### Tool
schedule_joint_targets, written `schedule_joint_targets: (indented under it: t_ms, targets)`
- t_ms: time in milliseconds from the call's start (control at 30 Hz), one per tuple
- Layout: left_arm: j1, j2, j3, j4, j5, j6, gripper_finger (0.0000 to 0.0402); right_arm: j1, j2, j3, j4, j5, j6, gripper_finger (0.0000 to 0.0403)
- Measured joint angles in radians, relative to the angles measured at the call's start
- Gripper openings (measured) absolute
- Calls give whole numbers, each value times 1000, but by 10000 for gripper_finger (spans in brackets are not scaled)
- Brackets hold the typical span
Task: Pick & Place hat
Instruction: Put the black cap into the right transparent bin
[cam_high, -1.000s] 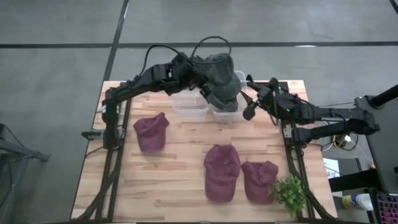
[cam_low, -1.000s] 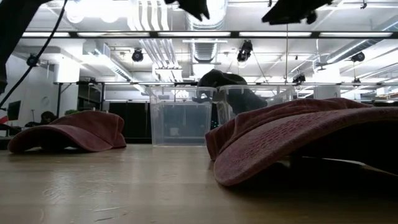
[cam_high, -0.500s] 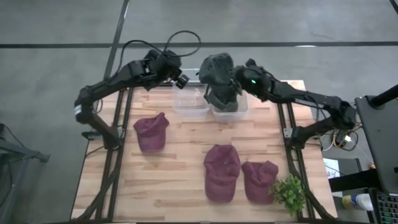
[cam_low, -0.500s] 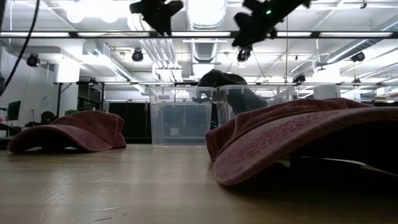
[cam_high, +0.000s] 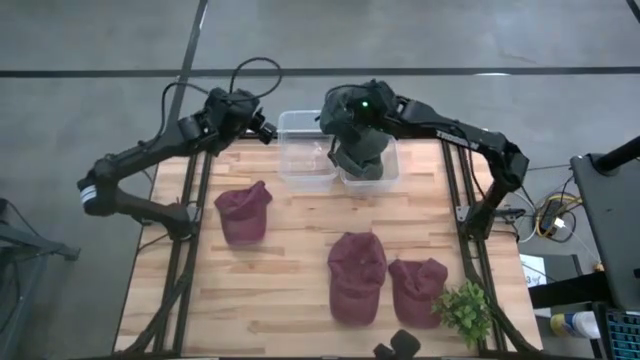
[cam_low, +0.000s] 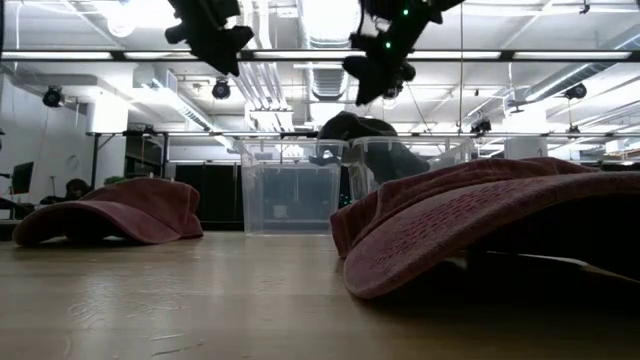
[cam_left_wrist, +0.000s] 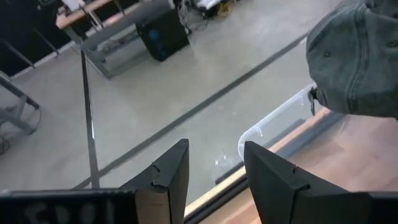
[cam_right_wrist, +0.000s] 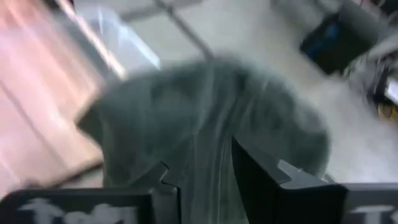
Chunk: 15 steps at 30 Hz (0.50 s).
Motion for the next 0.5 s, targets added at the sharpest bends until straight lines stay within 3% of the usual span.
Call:
schedule_joint_targets:
  t_ms: [200,500]
  targets:
    - [0,-85,-155,142,1,51,147,1,11,-23,-214,2,84,62]
    - [2,-127,-231,174,4,50,147,1,-23,-149,-156,-42,172,29]
